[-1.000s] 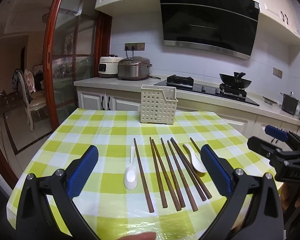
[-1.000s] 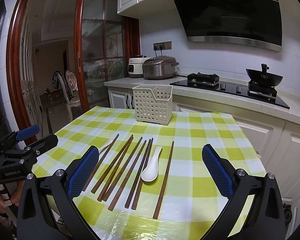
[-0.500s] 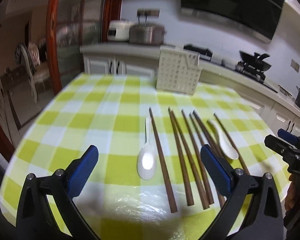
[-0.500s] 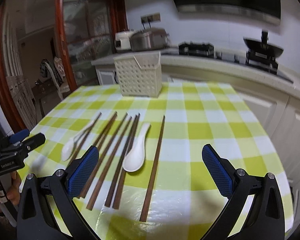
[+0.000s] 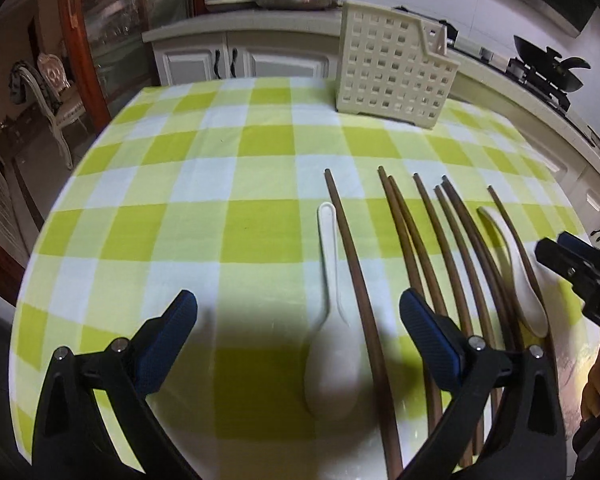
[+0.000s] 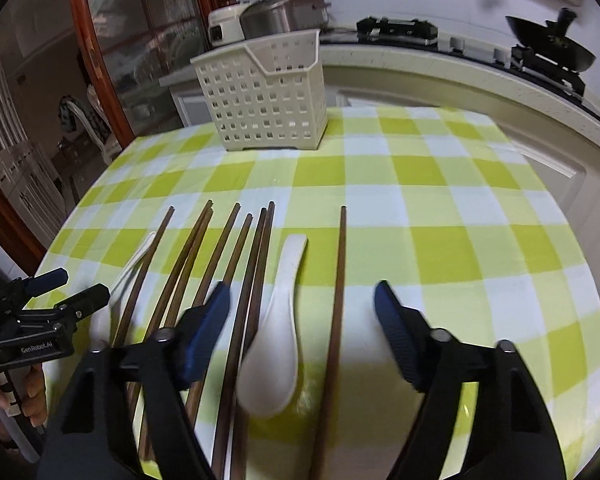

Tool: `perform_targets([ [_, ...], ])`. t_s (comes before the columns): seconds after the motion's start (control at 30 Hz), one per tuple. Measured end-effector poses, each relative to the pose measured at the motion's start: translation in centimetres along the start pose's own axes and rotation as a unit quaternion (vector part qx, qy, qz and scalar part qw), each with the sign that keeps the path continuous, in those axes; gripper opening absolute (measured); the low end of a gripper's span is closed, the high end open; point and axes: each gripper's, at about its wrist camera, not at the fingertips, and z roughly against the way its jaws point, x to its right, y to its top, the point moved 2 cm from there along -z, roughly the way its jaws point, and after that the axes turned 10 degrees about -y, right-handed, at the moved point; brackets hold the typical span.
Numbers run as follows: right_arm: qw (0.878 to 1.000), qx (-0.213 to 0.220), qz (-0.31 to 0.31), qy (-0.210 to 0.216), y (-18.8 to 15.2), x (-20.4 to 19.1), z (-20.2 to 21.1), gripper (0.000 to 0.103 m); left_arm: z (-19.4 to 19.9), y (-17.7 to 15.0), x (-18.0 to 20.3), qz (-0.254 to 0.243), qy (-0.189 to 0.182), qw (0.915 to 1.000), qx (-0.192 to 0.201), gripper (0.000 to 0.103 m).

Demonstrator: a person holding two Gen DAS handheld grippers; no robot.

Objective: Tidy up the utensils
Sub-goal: 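Lower the left tool onto one white spoon while the right tool lowers onto the other spoon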

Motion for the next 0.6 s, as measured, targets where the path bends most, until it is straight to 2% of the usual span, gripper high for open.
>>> perform_targets([
  [0.07,1.0,-0.018,0.008,-0.007,0.6,-0.5,-1.4,0.055,-0.8,0.4,-0.2,0.001,-0.009,0.9999,-0.014,0.081],
  [0.2,0.999,-0.045,0.023,-0.013,1.2,-1.5,-3.0,0.04,-2.0,0.9,-0.2,0.002,-0.027,0.9992,-0.031,0.065],
  [0.43,0.996,-0.074,0.039,-0.022,1.8,-2.1,-4.7,0.032,-2.8,2.0,0.5,-0.015,-0.041,0.9984,-0.035,0.057],
  [0.6,0.995,-0.083,0.045,-0.013,1.8,-2.5,-5.3,0.03,-3.3,2.1,0.3,-0.012,-0.048,0.9976,-0.048,0.046],
])
